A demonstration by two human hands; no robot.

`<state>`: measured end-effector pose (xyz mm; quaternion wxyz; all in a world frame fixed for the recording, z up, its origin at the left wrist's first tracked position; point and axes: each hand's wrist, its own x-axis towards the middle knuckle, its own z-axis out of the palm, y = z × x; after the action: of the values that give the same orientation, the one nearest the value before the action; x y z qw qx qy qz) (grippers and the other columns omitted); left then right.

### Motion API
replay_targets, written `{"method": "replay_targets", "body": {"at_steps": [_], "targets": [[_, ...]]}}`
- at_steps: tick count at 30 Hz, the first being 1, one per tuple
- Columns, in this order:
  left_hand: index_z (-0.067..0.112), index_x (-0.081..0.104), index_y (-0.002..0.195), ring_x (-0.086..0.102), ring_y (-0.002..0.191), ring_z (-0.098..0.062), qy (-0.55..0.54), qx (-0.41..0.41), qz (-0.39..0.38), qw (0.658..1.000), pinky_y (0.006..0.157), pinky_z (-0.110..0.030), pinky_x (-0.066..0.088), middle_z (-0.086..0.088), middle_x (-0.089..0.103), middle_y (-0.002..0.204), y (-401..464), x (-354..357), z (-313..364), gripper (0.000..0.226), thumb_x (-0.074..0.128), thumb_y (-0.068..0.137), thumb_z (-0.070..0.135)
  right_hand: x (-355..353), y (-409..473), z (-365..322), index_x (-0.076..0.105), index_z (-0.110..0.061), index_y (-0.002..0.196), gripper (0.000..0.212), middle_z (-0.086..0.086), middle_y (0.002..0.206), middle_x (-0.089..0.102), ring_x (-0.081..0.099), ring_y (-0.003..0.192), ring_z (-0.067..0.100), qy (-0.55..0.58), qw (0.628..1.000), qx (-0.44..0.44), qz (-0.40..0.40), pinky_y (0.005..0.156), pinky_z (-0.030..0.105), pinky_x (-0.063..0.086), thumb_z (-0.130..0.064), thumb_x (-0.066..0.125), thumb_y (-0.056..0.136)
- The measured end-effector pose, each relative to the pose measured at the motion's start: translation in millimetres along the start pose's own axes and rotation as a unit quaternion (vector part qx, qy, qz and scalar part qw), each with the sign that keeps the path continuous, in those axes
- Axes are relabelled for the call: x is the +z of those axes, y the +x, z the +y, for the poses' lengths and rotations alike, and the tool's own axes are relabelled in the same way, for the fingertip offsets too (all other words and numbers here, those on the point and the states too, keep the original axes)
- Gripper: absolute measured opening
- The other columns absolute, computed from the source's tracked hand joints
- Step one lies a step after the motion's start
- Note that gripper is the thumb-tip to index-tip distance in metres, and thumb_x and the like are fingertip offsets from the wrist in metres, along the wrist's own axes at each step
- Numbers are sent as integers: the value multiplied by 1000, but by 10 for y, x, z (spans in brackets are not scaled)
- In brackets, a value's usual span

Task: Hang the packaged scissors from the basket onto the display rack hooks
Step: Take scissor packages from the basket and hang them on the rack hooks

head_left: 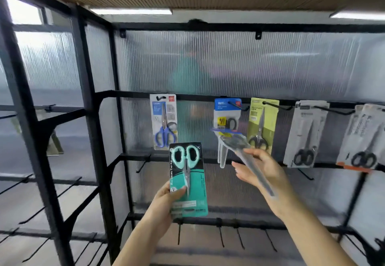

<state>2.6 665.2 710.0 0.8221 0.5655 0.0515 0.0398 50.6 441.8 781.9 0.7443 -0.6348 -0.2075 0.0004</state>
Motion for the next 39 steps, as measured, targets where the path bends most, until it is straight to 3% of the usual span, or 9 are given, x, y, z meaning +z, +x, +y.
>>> {"method": "replay_targets", "body": {"at_steps": [4, 7, 12, 16, 19, 24, 29, 35, 39], "targets": [[9, 61, 107, 70, 80, -28, 17, -1, -37, 999, 70, -41, 59, -16, 71, 101, 54, -69, 76, 19, 52, 91, 2, 153, -129, 132, 58, -26, 108, 39, -9, 104, 72, 66, 101, 11, -89, 996, -9, 13, 91, 35, 51, 8, 56, 88], [11, 61, 106, 69, 83, -29, 22, -11, -46, 999, 78, -44, 55, -15, 71, 102, 108, -74, 54, 18, 53, 91, 4, 145, -214, 152, 59, -14, 106, 39, 4, 103, 72, 67, 100, 21, 5, 1000, 23, 19, 85, 36, 55, 15, 41, 88], [9, 61, 107, 68, 85, -32, 16, -19, -57, 998, 79, -47, 54, -18, 70, 105, 186, -20, 7, 20, 53, 90, 4, 137, -282, 67, 63, -6, 96, 28, 10, 94, 73, 71, 85, 30, 84, 994, 23, 58, 62, 28, 58, -29, 54, 82], [9, 61, 107, 70, 81, -31, 5, -22, -66, 998, 64, -40, 58, -19, 70, 104, 261, 49, 4, 27, 58, 80, 8, 112, -365, 95, 58, -6, 97, 13, 9, 86, 72, 71, 73, 31, 19, 996, -26, 82, 60, 27, 56, -4, 59, 84], [9, 61, 108, 70, 81, -32, 4, -20, -67, 998, 67, -40, 58, -19, 70, 104, 306, 104, 14, 32, 59, 76, 10, 91, -365, 104, 57, -17, 104, 28, 10, 95, 70, 69, 68, 28, 0, 994, -53, 92, 58, 28, 55, 7, 52, 89], [9, 61, 106, 69, 78, -30, 15, -21, -45, 999, 75, -43, 55, -17, 71, 100, 363, 213, 5, 20, 53, 88, 4, 30, -185, -51, 49, -35, 114, 47, 5, 121, 59, 70, 74, 21, -18, 990, -102, 91, 59, 25, 55, 5, 52, 90], [11, 62, 105, 68, 76, -31, 21, -13, -27, 999, 74, -45, 54, -18, 71, 101, 403, 241, 46, 20, 52, 90, 5, 23, 59, -216, 42, -41, 108, 43, -2, 103, 67, 70, 67, 19, 27, 984, -117, 128, 56, 26, 56, -9, 62, 86], [9, 63, 104, 70, 72, -27, 27, 23, -18, 999, 65, -37, 57, -16, 72, 97, 446, 345, 151, 20, 52, 89, 3, 9, 289, -285, 55, -13, 100, 20, -1, 96, 71, 67, 97, 24, 51, 978, -164, 117, 79, 41, 55, -4, 63, 84], [12, 64, 98, 70, 70, -21, 15, 66, -27, 997, 59, -31, 57, -10, 73, 90, 459, 600, 268, 16, 53, 89, 4, 17, 407, -231, 61, -17, 98, 17, -7, 90, 73, 68, 90, 10, 14, 988, -128, 89, 79, 24, 54, -6, 64, 85]]}}
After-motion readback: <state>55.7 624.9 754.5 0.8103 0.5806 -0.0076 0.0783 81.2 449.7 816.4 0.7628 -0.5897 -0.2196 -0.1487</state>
